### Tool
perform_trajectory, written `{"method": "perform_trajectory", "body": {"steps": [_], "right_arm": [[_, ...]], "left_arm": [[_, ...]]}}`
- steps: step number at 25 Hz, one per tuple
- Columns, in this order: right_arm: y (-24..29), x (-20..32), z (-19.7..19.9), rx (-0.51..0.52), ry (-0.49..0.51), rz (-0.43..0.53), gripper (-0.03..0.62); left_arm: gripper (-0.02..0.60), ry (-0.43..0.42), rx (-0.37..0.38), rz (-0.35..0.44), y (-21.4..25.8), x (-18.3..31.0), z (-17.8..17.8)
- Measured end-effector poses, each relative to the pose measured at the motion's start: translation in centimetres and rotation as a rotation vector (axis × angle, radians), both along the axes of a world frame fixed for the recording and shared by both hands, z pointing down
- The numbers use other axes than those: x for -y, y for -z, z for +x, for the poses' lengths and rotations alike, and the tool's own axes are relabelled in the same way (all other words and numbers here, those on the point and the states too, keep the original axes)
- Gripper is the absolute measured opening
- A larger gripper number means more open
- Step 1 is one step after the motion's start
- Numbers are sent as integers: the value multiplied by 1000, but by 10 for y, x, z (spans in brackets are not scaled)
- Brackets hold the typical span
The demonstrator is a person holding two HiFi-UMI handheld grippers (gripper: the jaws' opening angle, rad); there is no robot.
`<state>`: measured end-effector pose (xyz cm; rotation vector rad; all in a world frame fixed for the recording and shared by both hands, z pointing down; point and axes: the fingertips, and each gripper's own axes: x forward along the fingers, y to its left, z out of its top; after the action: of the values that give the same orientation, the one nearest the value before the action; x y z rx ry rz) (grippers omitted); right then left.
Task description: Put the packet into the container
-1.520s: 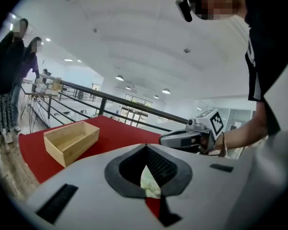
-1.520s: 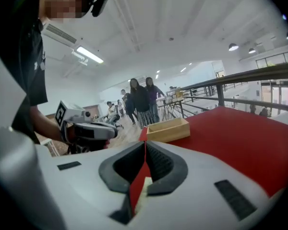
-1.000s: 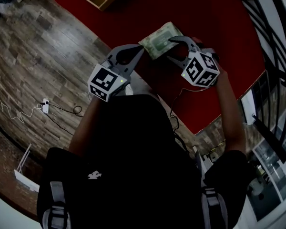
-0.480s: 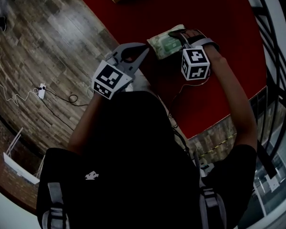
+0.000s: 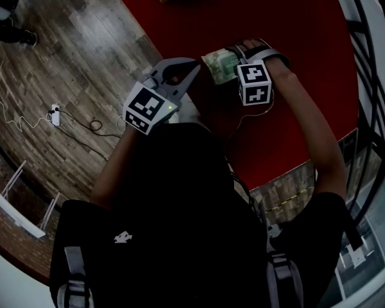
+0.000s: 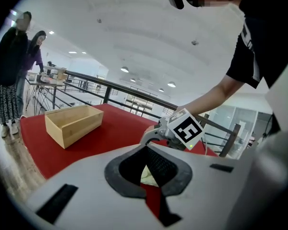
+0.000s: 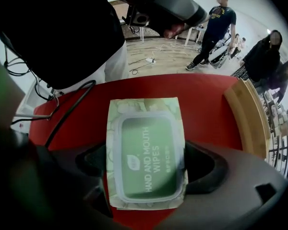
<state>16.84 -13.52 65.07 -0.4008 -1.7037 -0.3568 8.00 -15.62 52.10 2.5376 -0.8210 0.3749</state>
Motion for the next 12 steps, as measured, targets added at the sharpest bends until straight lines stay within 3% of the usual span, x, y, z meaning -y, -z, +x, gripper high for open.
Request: {"method": "perform_trajectory", "body": {"steps": [8, 12], "right_arm": [[-15, -3, 0, -81, 49, -52, 461], [-13, -4, 0, -88, 44, -29, 459]], "left_arm": [[2, 12, -4, -8, -5, -2, -1], [3, 28, 0, -9, -5, -4, -8]]}}
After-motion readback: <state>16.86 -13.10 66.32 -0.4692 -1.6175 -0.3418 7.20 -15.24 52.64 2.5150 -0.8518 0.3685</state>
